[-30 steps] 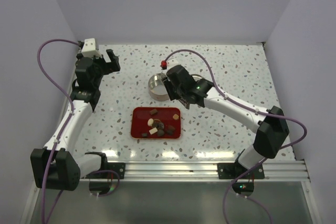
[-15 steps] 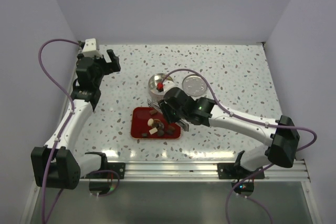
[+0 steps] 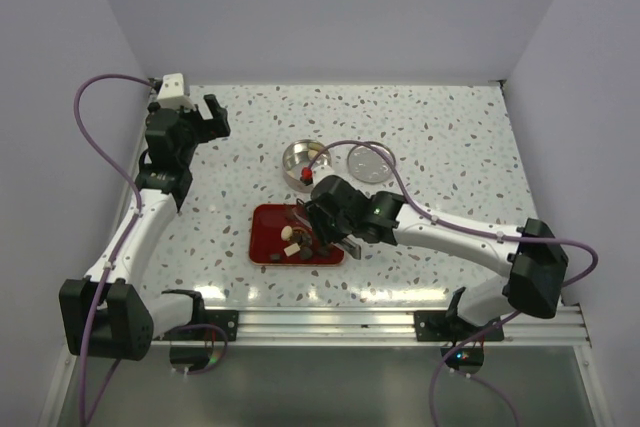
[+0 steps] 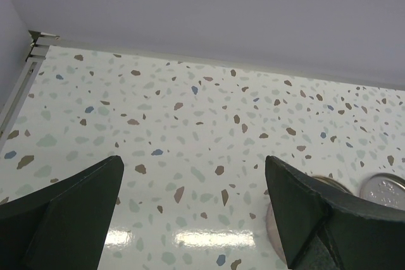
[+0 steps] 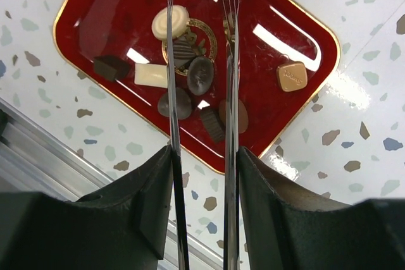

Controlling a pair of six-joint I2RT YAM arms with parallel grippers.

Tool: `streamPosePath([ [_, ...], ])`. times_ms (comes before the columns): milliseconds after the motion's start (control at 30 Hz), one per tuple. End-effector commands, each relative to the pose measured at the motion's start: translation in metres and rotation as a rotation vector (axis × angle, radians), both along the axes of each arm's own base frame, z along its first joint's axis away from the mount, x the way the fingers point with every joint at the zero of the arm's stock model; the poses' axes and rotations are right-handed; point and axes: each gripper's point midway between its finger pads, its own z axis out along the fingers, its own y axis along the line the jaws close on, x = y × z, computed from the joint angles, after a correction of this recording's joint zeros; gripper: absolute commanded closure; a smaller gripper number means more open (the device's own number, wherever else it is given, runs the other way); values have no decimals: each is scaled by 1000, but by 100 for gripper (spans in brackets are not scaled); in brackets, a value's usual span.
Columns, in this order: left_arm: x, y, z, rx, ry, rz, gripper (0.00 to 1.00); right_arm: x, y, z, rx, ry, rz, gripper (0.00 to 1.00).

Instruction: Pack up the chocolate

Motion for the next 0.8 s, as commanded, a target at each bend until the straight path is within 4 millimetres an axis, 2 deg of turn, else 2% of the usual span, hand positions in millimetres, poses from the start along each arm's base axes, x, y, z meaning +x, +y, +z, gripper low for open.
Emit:
streamPosePath([
  [0,3,-5,10,-19,-25,-16,0,-4,5,-11,9,25,-6,53],
  [300,2,-4,10,-19,-25,-11,0,7,10,-16,-12,-5,-6,50],
  [500,2,-4,10,-17,-25,-10,0,8,13,-27,-33,2,3,48],
  [767,2,-4,9,-16,-22,-10,0,10,17,-32,-41,1,12,47],
])
